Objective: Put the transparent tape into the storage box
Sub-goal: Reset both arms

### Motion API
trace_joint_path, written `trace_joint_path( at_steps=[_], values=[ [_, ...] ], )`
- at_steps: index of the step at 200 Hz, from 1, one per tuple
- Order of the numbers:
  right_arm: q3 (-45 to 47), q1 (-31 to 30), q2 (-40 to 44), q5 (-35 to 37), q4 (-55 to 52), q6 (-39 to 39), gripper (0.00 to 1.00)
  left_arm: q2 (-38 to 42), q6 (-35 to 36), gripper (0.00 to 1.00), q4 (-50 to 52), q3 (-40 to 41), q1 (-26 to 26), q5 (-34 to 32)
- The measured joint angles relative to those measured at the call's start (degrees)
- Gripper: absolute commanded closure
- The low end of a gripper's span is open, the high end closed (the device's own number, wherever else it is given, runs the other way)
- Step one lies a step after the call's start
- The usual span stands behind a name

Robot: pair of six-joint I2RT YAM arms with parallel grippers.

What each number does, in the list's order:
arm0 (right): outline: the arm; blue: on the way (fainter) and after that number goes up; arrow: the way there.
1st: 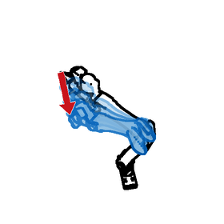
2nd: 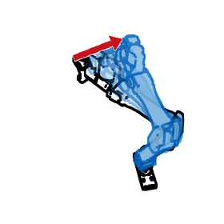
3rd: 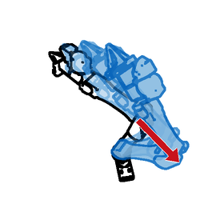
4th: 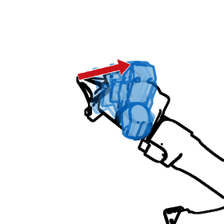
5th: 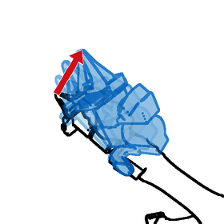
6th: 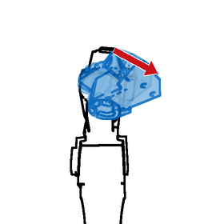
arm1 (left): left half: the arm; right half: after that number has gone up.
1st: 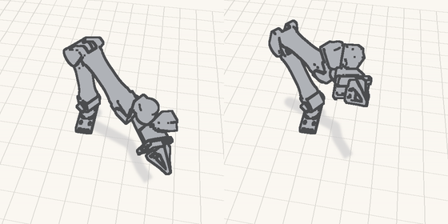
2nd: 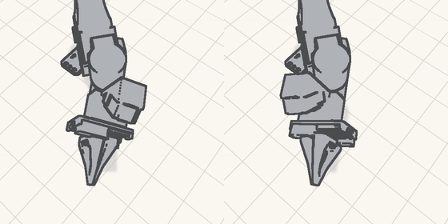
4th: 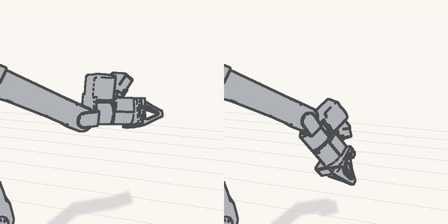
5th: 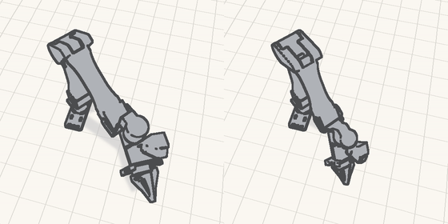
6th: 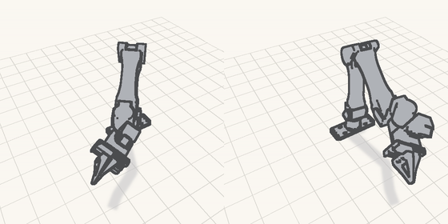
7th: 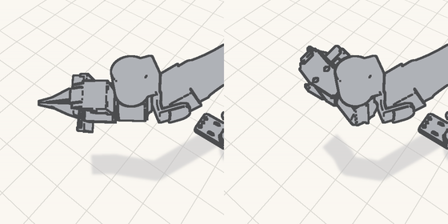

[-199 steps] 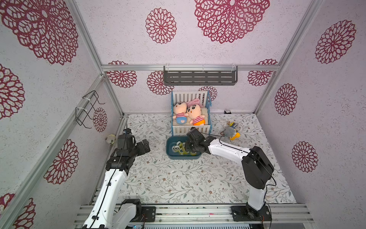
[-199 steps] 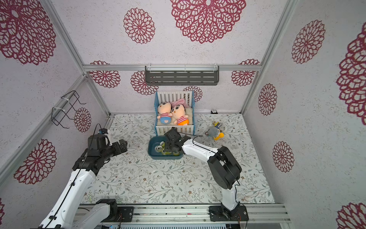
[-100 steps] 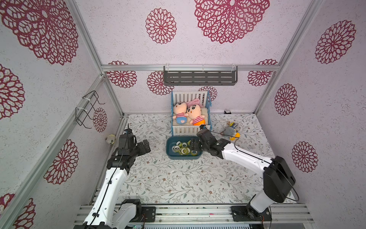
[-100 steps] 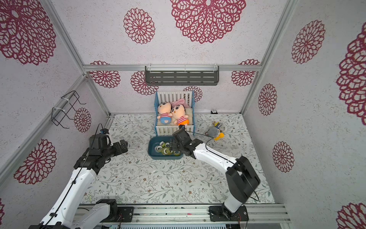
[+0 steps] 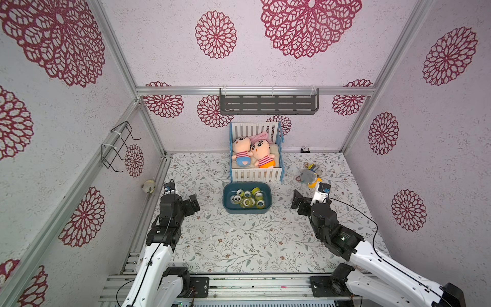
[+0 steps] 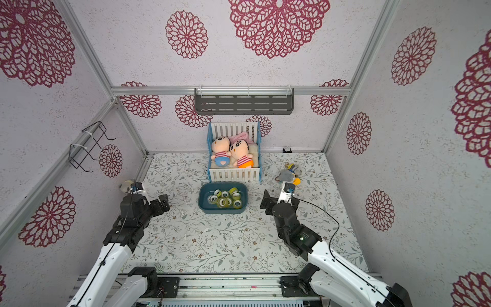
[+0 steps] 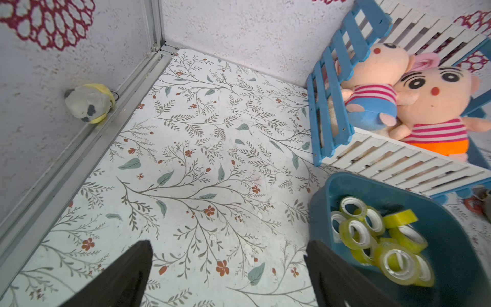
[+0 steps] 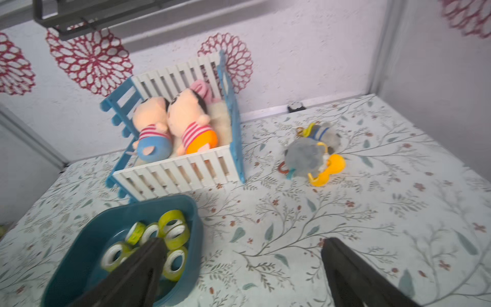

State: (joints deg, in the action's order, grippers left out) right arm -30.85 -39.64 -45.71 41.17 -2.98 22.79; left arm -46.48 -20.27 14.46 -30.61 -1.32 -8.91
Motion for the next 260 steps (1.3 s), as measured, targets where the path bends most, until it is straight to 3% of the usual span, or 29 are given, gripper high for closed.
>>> trace_joint_path(
  at_steps=[47,116,160,201,260],
  values=[
    [10.36,3.91,4.15,8.57,12.00,-13.73,0.01,-7.78,4.17,0.03,-16.28,5.03,-0.02,-12.70],
    [23.74,18.08,2.82,3.87,32.59,-20.79,0.01,-25.05,10.36,0.03,-45.38,11.06,0.52,-19.26],
    [24.57,25.57,-2.12,-5.16,42.97,-22.03,0.01,-31.01,11.74,0.03,-58.62,12.96,1.60,-19.34],
    [24.50,28.15,-13.35,-10.32,51.84,-22.32,0.01,-39.69,12.57,0.03,-68.22,12.39,4.22,-15.10],
    [20.61,28.81,-30.82,-15.85,62.01,-22.29,0.01,-42.45,13.66,0.03,-66.14,7.30,6.03,-6.45]
  ],
)
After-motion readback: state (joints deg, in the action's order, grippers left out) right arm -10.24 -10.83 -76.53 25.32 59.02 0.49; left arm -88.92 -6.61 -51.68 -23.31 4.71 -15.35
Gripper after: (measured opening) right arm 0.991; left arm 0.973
